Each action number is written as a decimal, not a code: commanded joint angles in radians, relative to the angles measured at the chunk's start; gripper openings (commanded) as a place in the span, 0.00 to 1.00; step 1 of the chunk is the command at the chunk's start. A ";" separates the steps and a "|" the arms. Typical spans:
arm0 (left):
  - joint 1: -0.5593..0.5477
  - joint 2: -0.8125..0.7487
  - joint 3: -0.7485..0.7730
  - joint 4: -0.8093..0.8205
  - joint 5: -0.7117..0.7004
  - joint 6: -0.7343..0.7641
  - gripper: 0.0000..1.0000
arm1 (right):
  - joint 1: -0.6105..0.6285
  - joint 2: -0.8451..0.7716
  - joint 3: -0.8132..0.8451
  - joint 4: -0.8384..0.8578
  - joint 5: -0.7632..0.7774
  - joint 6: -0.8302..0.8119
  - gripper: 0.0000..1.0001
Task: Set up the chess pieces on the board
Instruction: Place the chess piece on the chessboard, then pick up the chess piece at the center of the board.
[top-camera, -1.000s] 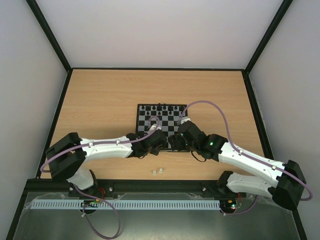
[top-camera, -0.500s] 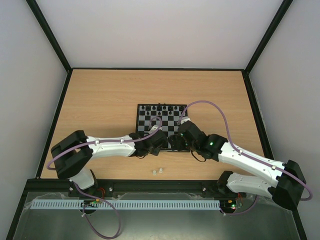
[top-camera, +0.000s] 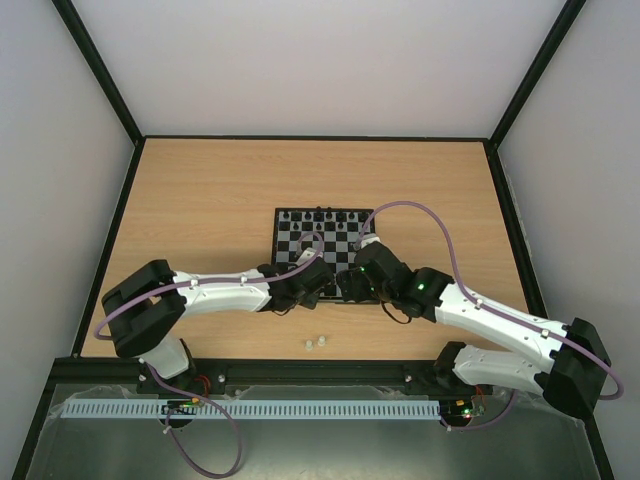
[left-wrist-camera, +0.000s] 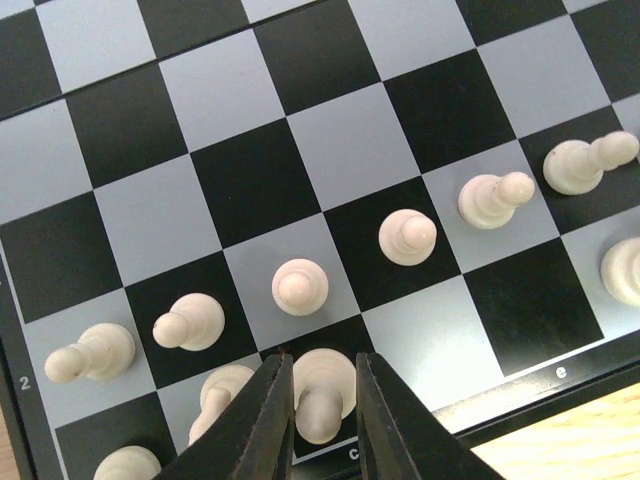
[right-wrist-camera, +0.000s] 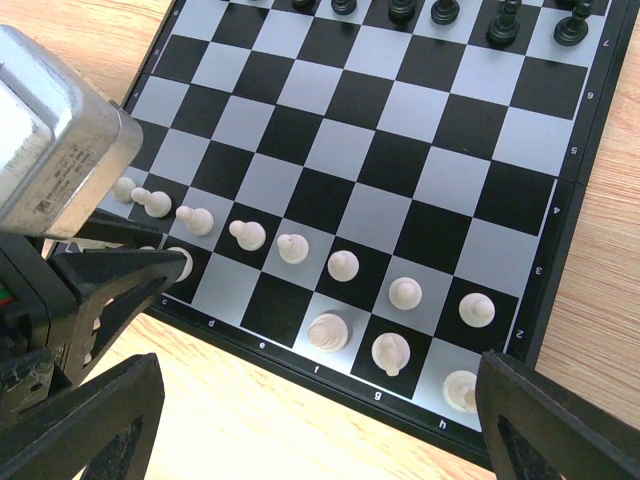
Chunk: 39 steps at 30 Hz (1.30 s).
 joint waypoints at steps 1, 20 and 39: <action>0.006 0.005 0.011 0.009 -0.008 0.017 0.23 | -0.005 0.011 -0.002 -0.016 0.017 0.006 0.86; -0.017 -0.158 0.012 -0.009 0.032 0.008 0.31 | -0.005 0.019 0.001 -0.017 0.022 0.006 0.86; -0.038 -0.487 -0.191 0.050 -0.133 0.008 0.75 | 0.065 0.014 -0.053 0.019 -0.222 0.062 0.77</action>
